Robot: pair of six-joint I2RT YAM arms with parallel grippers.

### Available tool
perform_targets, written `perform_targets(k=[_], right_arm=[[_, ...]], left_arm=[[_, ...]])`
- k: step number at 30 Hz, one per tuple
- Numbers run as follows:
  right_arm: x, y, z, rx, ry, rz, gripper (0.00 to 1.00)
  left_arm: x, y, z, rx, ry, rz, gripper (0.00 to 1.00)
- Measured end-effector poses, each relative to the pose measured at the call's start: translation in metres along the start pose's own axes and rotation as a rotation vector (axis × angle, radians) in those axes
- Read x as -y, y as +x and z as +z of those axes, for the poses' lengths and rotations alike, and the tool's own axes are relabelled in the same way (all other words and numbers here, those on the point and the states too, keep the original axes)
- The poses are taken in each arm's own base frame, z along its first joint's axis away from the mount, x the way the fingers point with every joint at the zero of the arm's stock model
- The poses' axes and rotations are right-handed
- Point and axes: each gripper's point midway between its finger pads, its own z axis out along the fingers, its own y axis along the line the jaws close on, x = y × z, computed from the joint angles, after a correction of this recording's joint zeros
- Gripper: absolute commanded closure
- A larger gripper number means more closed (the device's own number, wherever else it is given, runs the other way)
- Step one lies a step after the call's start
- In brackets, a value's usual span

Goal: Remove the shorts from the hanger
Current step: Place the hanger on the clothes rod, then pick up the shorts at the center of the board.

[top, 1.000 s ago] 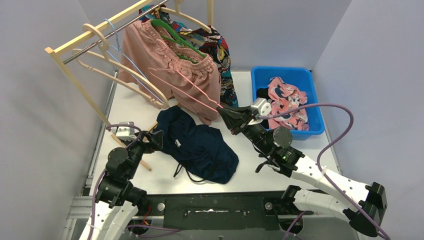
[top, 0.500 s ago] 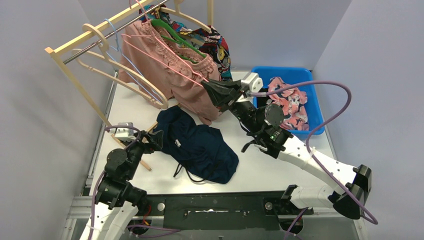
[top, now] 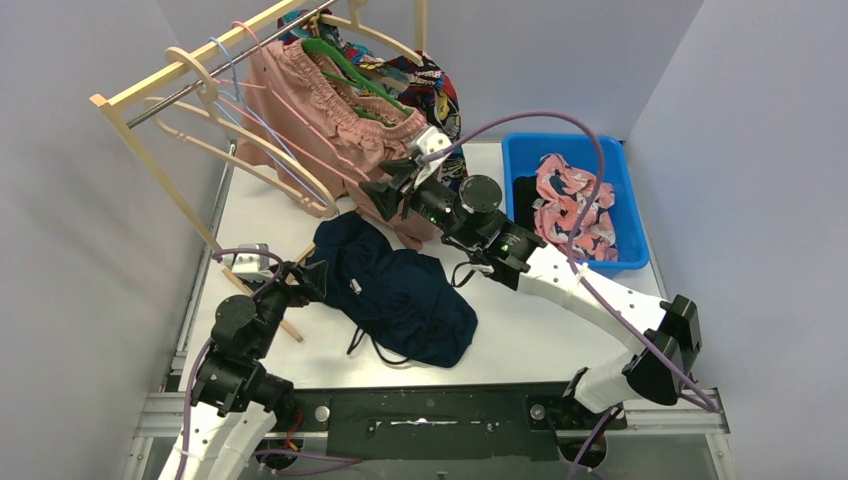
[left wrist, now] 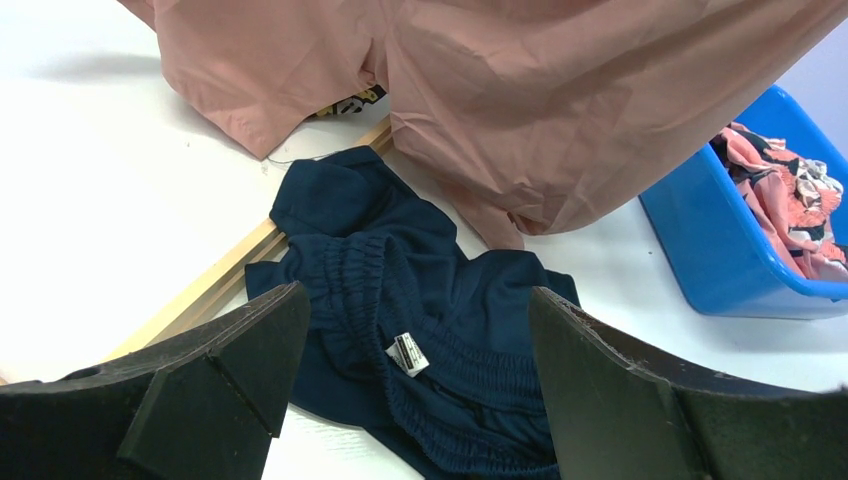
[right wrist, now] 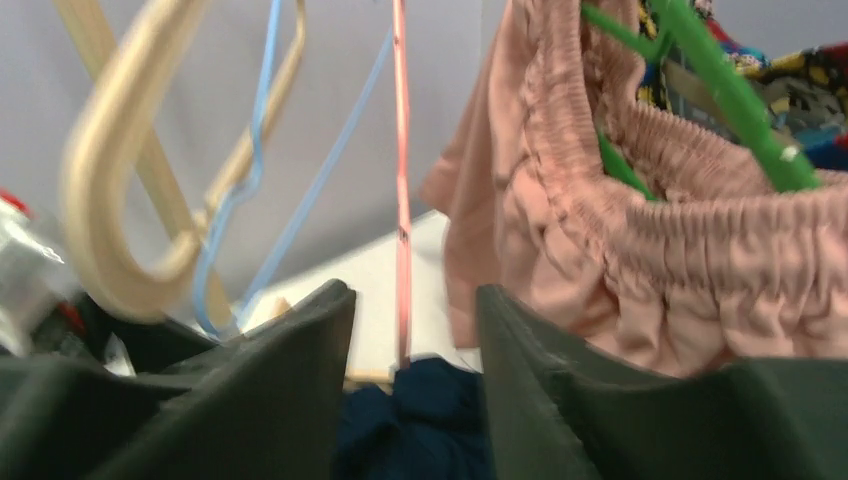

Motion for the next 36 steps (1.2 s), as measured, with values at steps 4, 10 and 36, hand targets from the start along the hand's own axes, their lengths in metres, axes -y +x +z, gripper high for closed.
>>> perform_targets(k=[4, 10, 36], right_arm=[[0.001, 0.037, -0.007, -0.097, 0.006, 0.002, 0.26], [0.006, 0.031, -0.028, -0.116, 0.037, 0.002, 0.21], [-0.088, 0.312, -0.087, -0.612, -0.409, -0.123, 0.07]], left_arm=[[0.000, 0.000, 0.000, 0.000, 0.000, 0.000, 0.20], [-0.001, 0.003, 0.002, -0.012, -0.005, 0.002, 0.20], [-0.017, 0.000, 0.000, 0.009, -0.093, 0.004, 0.20]])
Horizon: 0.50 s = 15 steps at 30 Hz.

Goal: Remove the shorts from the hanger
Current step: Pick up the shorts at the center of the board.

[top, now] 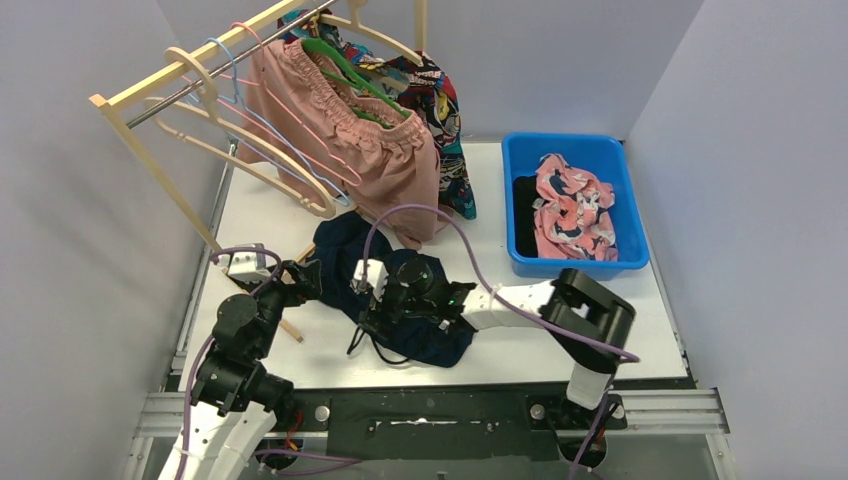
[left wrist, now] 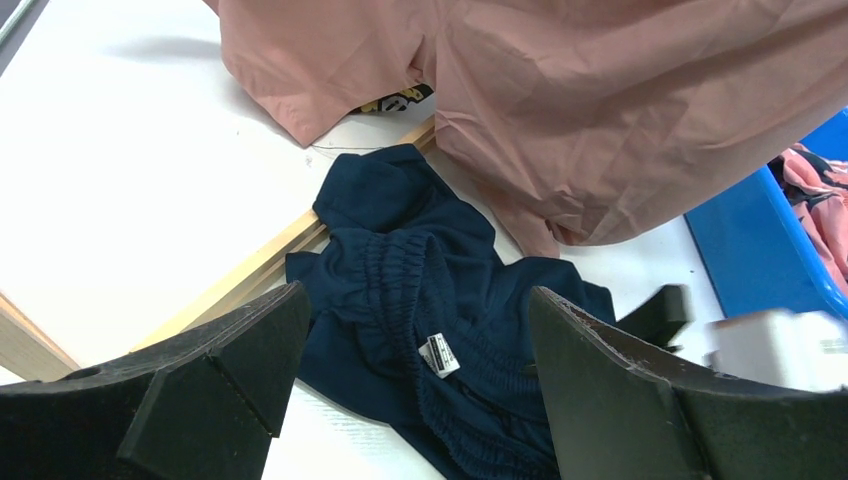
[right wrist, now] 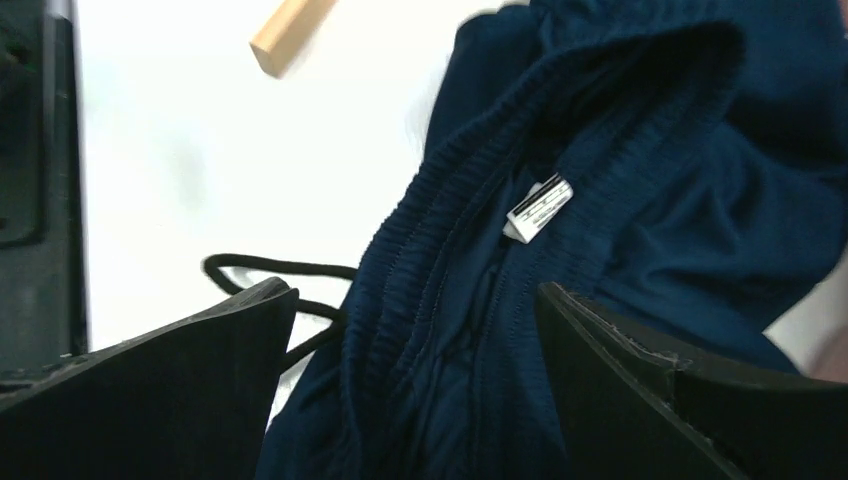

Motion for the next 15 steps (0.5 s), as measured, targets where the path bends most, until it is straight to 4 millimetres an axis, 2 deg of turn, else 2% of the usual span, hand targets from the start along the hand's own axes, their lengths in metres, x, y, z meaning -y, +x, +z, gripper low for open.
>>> perform_targets(k=[5, 8, 10, 15], right_arm=[[0.005, 0.051, 0.033, -0.117, 0.025, 0.032, 0.07], [0.014, 0.072, 0.041, -0.175, 0.067, 0.040, 0.11], [0.021, 0.072, 0.042, -0.202, 0.095, 0.032, 0.21], [0.032, 0.075, 0.043, -0.251, 0.094, 0.033, 0.57]], left_arm=[[-0.002, 0.003, 0.000, -0.010, -0.007, 0.003, 0.20], [-0.003, 0.006, 0.002, -0.025, -0.014, 0.007, 0.20], [-0.003, 0.008, 0.002, -0.033, -0.016, 0.009, 0.20], [-0.003, 0.009, 0.003, -0.039, -0.017, 0.010, 0.20]])
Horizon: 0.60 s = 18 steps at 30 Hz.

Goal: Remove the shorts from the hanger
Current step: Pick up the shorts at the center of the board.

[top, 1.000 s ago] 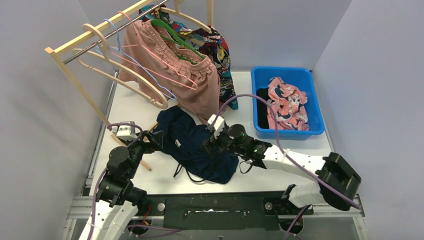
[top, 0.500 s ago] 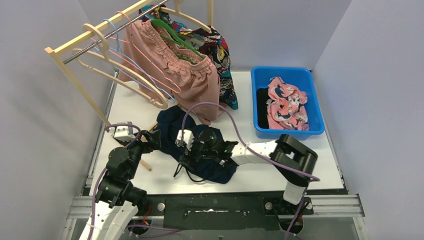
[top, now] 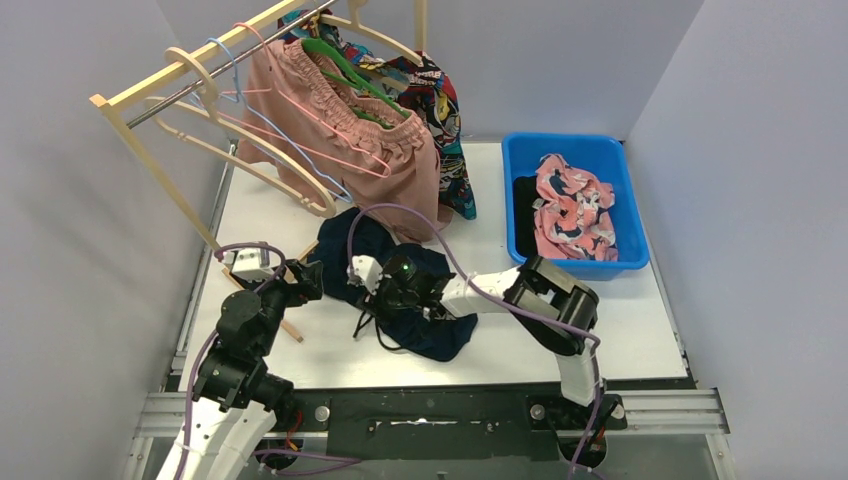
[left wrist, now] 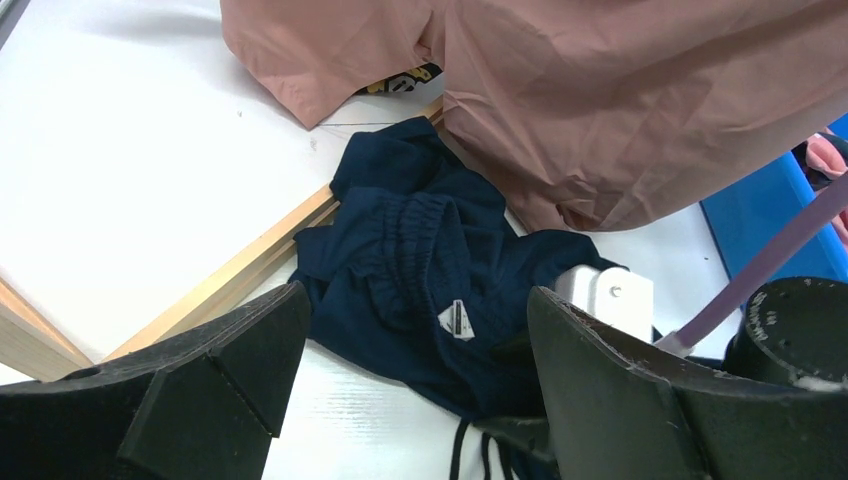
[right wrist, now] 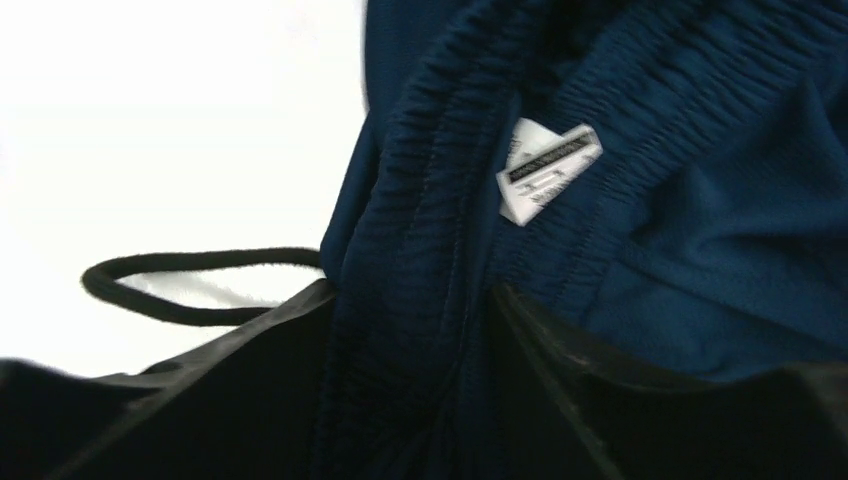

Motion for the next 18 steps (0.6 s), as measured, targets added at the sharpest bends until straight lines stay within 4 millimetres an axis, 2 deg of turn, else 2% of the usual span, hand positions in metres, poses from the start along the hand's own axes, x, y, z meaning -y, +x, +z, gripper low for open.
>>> perform_targets(k=[4, 5, 8, 10, 15, 18], right_arm=[[0.010, 0.013, -0.019, 0.008, -0.016, 0.036, 0.97], [0.012, 0.017, -0.026, 0.003, -0.020, 0.045, 1.00], [0.013, 0.025, -0.050, -0.023, -0.029, 0.068, 1.00], [0.009, 0.020, -0.067, -0.008, -0.043, 0.066, 1.00], [-0.009, -0.028, -0.122, 0.172, -0.091, 0.016, 0.98], [-0.017, -0.050, -0.148, 0.268, -0.115, -0.020, 0.92]], left_arm=[[0.000, 0.000, 0.000, -0.002, -0.001, 0.000, 0.20], [0.000, 0.000, 0.000, -0.002, -0.001, 0.000, 0.20], [0.000, 0.001, 0.000, -0.003, -0.001, 0.000, 0.20], [0.000, 0.001, 0.000, -0.004, -0.001, 0.001, 0.20], [0.000, 0.002, 0.001, -0.008, -0.002, 0.001, 0.20], [0.000, 0.002, 0.001, -0.008, -0.002, 0.001, 0.20]])
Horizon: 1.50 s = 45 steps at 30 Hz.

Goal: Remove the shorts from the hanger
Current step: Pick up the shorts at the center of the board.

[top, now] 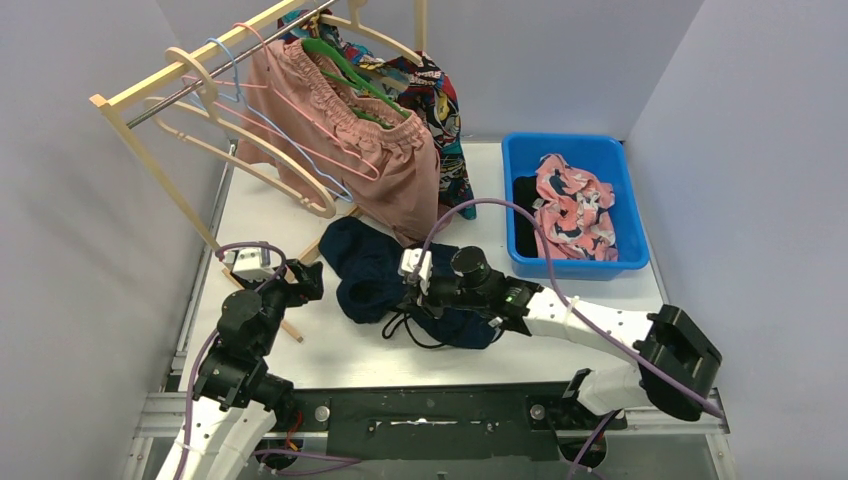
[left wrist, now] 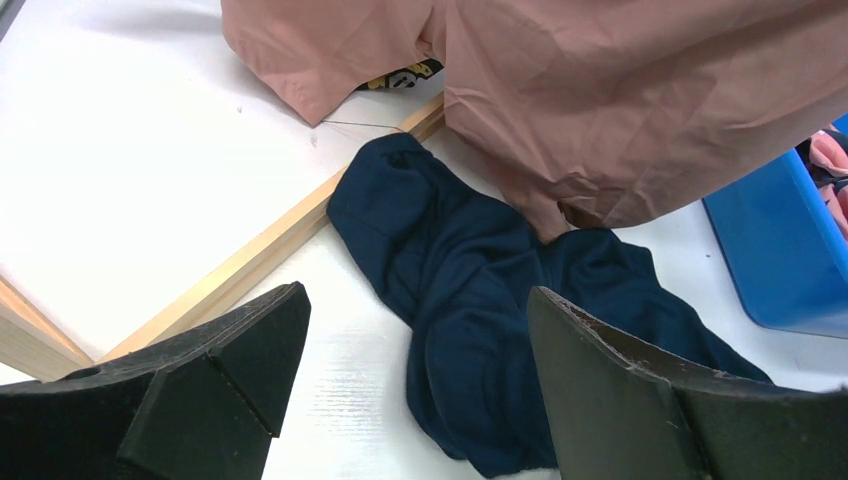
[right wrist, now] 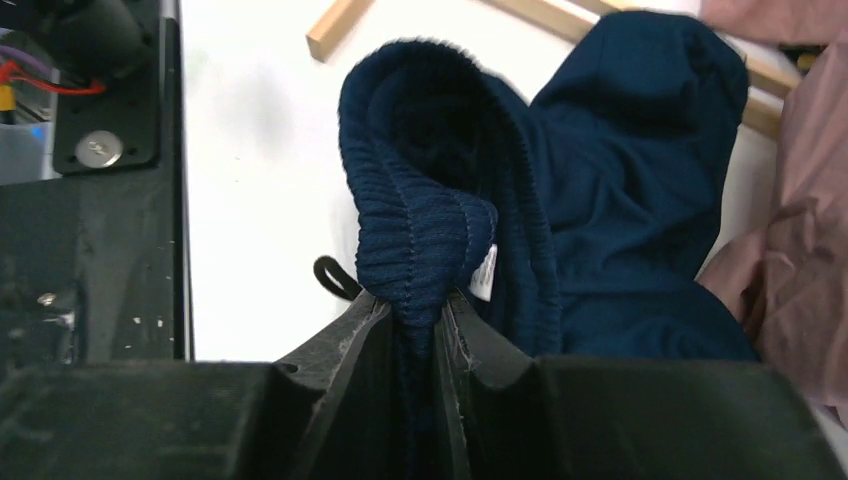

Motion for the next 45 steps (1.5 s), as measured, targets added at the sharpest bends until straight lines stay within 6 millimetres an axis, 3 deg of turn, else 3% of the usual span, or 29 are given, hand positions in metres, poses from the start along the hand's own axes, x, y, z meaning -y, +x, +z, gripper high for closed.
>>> perform_targets(k=[2, 5, 10, 14, 16, 18, 20, 24, 28, 31, 33, 38, 42, 45], right_arm=[[-0.005, -0.007, -0.007, 0.025, -0.016, -0.016, 0.89], [-0.007, 0.005, -0.007, -0.006, -0.025, -0.007, 0.84], [0.009, 0.053, 0.003, -0.159, 0.046, 0.059, 0.73], [0.023, 0.085, 0.010, -0.273, 0.120, 0.106, 0.49], [0.031, 0.088, 0.012, -0.292, 0.158, 0.108, 0.38], [0.036, 0.085, 0.012, -0.287, 0.188, 0.102, 0.35], [0.041, 0.078, 0.015, -0.269, 0.213, 0.093, 0.23], [0.047, 0.075, 0.023, -0.266, 0.233, 0.088, 0.19], [0.048, 0.097, 0.038, -0.319, 0.214, 0.098, 0.16], [0.037, 0.124, 0.043, -0.384, 0.155, 0.120, 0.24], [0.035, 0.124, 0.045, -0.377, 0.129, 0.126, 0.33], [0.029, 0.125, 0.044, -0.379, 0.070, 0.133, 0.75], [0.019, 0.123, 0.034, -0.379, 0.031, 0.138, 0.90], [0.014, 0.114, 0.017, -0.367, 0.036, 0.129, 0.95]], left_arm=[[0.000, 0.000, 0.000, 0.000, 0.000, 0.000, 0.20], [0.000, 0.000, 0.000, 0.000, 0.000, 0.000, 0.20], [0.000, 0.000, 0.000, -0.001, 0.001, 0.000, 0.20], [0.000, 0.000, 0.000, -0.001, 0.001, 0.000, 0.20], [0.000, 0.000, 0.000, -0.001, 0.001, 0.000, 0.20], [0.000, 0.000, 0.000, 0.000, 0.002, -0.001, 0.20], [0.000, 0.000, 0.000, 0.000, 0.002, -0.001, 0.20], [0.001, 0.000, 0.000, -0.001, 0.003, -0.002, 0.20], [0.001, 0.001, 0.000, -0.003, 0.004, -0.002, 0.20], [0.001, 0.001, 0.000, -0.004, 0.006, -0.002, 0.20], [0.001, 0.001, 0.000, -0.005, 0.006, -0.001, 0.20], [0.002, 0.001, 0.000, -0.005, 0.010, -0.002, 0.20], [0.003, 0.001, 0.000, -0.008, 0.017, -0.002, 0.20], [0.004, 0.001, 0.000, -0.008, 0.020, -0.002, 0.20]])
